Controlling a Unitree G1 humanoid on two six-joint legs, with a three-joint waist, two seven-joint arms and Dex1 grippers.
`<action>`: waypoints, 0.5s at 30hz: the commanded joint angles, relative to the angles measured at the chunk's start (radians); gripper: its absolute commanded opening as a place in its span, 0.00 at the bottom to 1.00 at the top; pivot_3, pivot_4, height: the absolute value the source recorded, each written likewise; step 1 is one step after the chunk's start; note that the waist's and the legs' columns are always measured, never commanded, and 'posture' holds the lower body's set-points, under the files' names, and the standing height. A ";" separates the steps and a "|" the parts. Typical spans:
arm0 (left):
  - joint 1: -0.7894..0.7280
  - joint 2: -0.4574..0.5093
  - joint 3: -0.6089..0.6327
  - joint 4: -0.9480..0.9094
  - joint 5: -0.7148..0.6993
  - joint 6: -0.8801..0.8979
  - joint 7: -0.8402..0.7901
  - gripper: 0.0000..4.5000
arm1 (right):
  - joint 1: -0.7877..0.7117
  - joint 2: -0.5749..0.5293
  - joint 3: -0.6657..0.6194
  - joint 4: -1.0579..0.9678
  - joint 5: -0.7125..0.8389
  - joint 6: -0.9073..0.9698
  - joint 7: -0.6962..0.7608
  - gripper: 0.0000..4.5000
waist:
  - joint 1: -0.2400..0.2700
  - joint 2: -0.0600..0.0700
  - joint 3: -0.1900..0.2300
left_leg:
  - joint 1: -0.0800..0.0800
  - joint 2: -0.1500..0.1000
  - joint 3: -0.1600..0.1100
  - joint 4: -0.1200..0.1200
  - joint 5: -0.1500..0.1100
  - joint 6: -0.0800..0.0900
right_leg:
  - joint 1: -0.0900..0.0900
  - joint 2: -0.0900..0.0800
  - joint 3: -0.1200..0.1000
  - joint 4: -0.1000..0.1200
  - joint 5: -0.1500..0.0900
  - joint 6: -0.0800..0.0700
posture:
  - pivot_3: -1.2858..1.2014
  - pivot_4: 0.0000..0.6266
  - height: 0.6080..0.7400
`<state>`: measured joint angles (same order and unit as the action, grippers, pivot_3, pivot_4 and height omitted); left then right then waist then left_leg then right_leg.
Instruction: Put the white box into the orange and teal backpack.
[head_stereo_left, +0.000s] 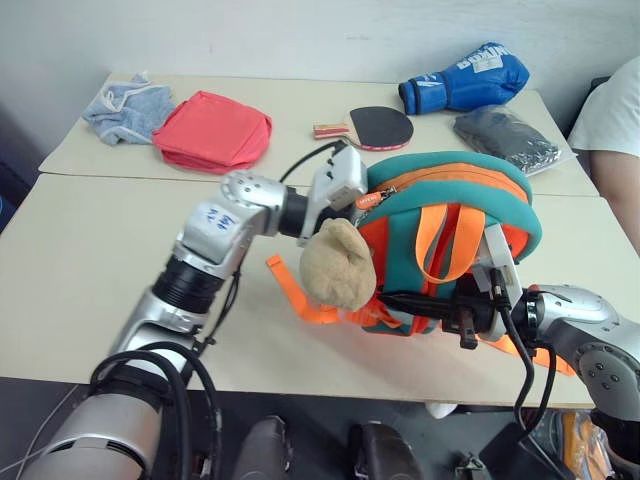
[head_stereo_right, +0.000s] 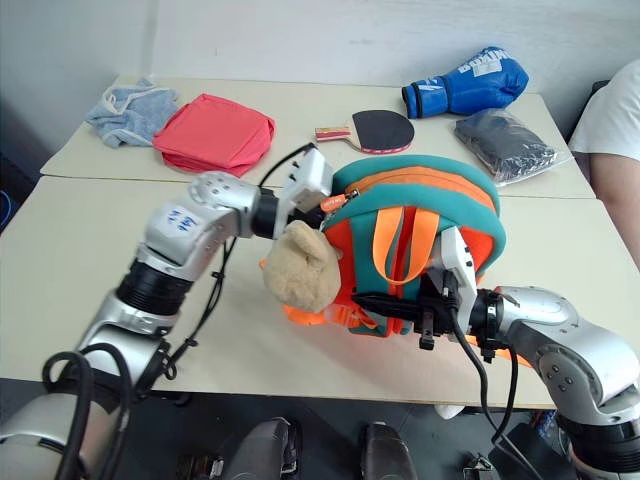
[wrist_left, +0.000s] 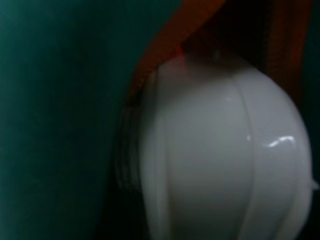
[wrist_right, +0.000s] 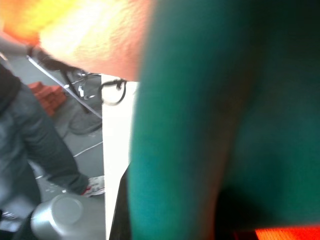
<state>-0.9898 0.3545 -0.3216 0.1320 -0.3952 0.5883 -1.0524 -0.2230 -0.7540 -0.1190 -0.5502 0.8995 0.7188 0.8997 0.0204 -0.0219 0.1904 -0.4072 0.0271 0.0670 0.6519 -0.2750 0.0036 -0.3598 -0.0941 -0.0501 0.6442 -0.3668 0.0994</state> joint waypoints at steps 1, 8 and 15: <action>0.021 -0.028 0.046 -0.023 -0.012 -0.045 0.002 0.34 | 0.020 0.015 0.003 -0.051 -0.008 -0.026 -0.020 0.00 | 0.000 0.000 0.000 | 0.000 0.000 0.000 0.000 0.000 0.000 | 0.000 0.000 0.000 0.000 0.000 0.000 | 0.52 0.24 1.00; 0.044 0.122 0.172 0.021 -0.064 -0.211 -0.268 0.80 | 0.036 0.027 -0.004 -0.039 -0.028 -0.041 -0.037 0.00 | -0.019 0.000 0.000 | 0.000 0.001 0.000 0.000 0.001 -0.001 | 0.000 0.001 0.000 0.001 0.000 0.000 | 0.52 0.24 1.00; -0.018 0.355 0.228 0.334 -0.011 -0.318 -0.533 0.86 | 0.031 0.023 0.003 -0.015 -0.049 -0.041 -0.029 0.00 | -0.021 0.000 0.000 | 0.001 0.001 0.000 -0.001 0.001 -0.002 | 0.000 0.002 -0.003 0.001 0.000 0.000 | 0.52 0.24 1.00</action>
<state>-1.0064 0.6784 -0.1209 0.4208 -0.4264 0.3080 -1.5018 -0.1890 -0.7316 -0.1144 -0.5687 0.8567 0.6937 0.8699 -0.0005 -0.0217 0.1903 -0.4062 0.0274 0.0676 0.6511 -0.2744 0.0024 -0.3601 -0.0920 -0.0531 0.6453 -0.3669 0.0992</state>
